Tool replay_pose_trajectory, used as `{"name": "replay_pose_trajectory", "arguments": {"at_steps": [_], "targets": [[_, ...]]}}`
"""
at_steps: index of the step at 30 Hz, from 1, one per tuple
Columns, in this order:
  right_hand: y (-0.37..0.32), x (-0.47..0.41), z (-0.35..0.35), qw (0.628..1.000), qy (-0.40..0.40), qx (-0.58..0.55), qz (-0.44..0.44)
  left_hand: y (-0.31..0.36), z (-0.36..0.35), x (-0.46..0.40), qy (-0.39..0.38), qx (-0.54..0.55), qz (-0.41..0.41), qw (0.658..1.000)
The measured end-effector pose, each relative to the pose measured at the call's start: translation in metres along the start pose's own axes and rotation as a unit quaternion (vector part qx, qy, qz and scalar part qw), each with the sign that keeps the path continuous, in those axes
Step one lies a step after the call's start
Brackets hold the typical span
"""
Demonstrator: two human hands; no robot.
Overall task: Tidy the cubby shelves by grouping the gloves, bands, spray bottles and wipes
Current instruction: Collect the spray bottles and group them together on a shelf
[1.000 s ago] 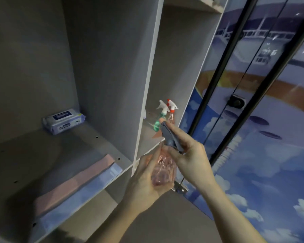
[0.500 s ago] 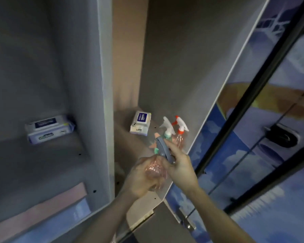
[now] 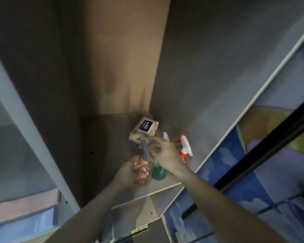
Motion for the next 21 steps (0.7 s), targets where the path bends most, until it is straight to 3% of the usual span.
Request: {"name": "replay_pose_trajectory", "arguments": {"at_steps": [4,7,10,21], "targets": [[-0.004,-0.020,0.035,0.986,0.052,0.139,0.078,-0.013,-0.007,-0.009,-0.003,0.020,0.025,0.999],[0.014,-0.028,0.046,0.966,0.006,0.249,0.066,-0.014,-0.008,-0.015,-0.028,0.020,0.032,0.999],[0.037,-0.030,0.043,0.975,-0.063,0.214,0.004,-0.018,-0.009,-0.016,-0.024,0.026,0.044,0.998],[0.055,-0.032,0.039,0.992,-0.071,0.108,-0.001,-0.007,-0.007,-0.009,-0.013,0.020,0.033,0.999]]}}
Point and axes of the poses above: each hand's wrist, its own x-axis away from the middle knuckle, its own z-axis out of the back of the hand, y = z × x, the point moved 5 cm from there along -x, towards the middle knuckle, and after that the axes turned 15 degrees about -x, right-handed, at the moved point
